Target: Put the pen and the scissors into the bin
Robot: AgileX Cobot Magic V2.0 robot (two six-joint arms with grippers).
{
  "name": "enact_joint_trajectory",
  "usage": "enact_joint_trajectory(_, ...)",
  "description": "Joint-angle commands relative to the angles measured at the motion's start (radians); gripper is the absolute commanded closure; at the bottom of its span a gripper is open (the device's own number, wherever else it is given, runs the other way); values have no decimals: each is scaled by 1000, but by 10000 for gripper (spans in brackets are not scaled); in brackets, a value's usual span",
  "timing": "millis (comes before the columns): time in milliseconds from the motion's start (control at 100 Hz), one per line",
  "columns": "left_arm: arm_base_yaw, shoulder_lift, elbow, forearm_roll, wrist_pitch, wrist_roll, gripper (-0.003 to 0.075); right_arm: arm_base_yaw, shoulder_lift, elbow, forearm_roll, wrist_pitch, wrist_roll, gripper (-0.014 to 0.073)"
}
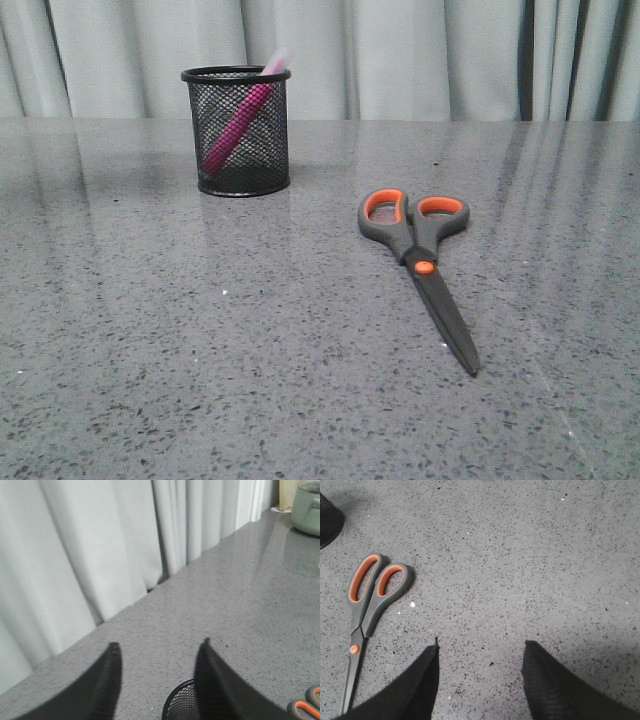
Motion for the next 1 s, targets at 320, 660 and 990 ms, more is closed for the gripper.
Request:
enact_joint_trajectory(320,59,-260,-26,154,77,-195,742,2,4,-33,244,-55,-163,252)
enact_joint_trajectory(660,59,-441,3,221,-153,-318,742,2,4,-33,477,-46,-367,252)
enact_joint_trajectory(990,59,-687,336,215,-448,-353,742,42,4,-36,576,-27,-495,252)
